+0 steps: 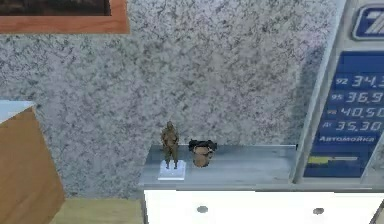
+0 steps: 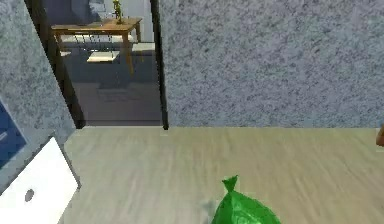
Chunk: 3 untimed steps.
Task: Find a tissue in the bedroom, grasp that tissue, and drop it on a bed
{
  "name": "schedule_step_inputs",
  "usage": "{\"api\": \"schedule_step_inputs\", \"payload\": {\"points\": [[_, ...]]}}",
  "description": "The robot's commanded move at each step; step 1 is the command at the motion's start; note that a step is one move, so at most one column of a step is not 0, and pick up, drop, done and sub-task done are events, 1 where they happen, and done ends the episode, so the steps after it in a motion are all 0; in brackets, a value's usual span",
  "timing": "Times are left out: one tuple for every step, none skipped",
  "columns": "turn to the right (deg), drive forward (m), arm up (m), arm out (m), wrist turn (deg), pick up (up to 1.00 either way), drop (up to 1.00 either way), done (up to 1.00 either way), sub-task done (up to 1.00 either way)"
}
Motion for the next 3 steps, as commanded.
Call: {"api": "schedule_step_inputs", "payload": {"points": [[45.0,0.0,0.0,0.0,0.0,0.0,0.0,0.0,0.0],[0.0,0.25,0.0,0.0,0.0,0.0,0.0,0.0,0.0],[21.0,0.0,0.0,0.0,0.0,0.0,0.0,0.0,0.0]]}}
